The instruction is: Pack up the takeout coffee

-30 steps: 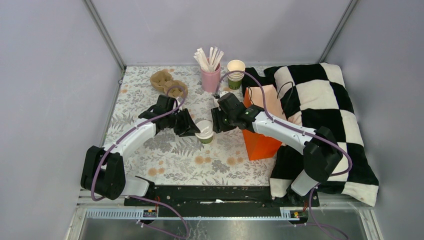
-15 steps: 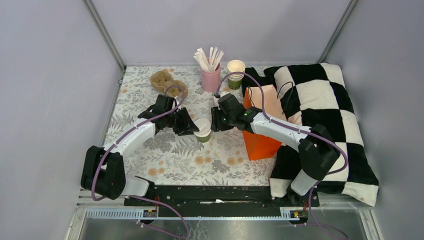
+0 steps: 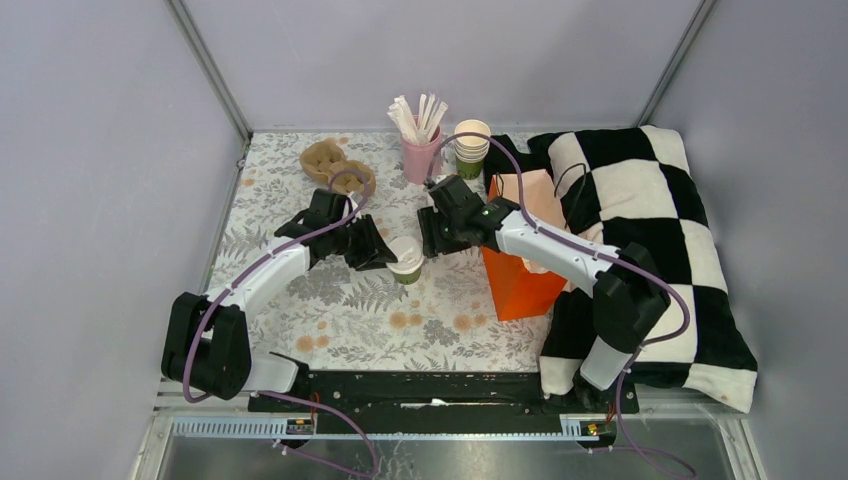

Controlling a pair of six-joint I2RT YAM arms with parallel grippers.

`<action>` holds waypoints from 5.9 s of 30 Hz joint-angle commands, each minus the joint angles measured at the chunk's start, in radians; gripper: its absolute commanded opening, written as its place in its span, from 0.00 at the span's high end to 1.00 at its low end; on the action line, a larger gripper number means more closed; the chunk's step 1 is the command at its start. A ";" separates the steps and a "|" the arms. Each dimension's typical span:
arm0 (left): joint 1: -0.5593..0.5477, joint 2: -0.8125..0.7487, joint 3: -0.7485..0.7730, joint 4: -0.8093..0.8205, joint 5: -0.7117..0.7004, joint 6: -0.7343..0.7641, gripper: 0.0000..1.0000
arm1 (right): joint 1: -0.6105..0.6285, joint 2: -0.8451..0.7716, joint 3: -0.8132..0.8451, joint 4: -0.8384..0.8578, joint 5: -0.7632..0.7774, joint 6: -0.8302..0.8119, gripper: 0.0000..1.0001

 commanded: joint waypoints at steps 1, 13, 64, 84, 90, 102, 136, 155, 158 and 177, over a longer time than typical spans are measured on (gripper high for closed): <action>-0.003 0.019 -0.003 -0.068 -0.048 0.055 0.64 | -0.020 0.062 0.113 -0.073 0.033 -0.038 0.43; -0.004 0.032 0.003 -0.076 -0.036 0.064 0.64 | -0.032 0.097 0.141 -0.042 0.036 -0.037 0.45; -0.003 0.036 -0.014 -0.078 -0.052 0.105 0.64 | -0.032 0.208 0.168 -0.049 -0.003 -0.056 0.45; 0.000 -0.004 0.132 -0.164 -0.095 0.136 0.35 | -0.031 0.169 0.322 -0.214 0.019 -0.113 0.43; 0.033 -0.074 0.128 -0.139 -0.056 0.109 0.13 | -0.032 0.159 0.320 -0.225 -0.003 -0.094 0.41; 0.188 -0.143 -0.082 0.014 0.147 -0.058 0.49 | -0.071 0.125 0.282 -0.164 -0.145 -0.011 0.40; 0.173 0.041 -0.088 0.007 0.061 0.023 0.58 | -0.083 0.172 0.207 -0.089 -0.267 0.034 0.44; 0.039 0.066 0.074 -0.164 -0.157 0.131 0.59 | -0.137 0.136 0.187 -0.104 -0.348 0.046 0.44; 0.039 0.055 0.132 -0.162 -0.120 0.104 0.56 | -0.136 0.122 0.251 -0.159 -0.336 0.020 0.43; -0.173 0.032 0.321 -0.166 -0.342 0.086 0.01 | -0.104 0.017 0.736 -0.505 -0.222 -0.119 0.28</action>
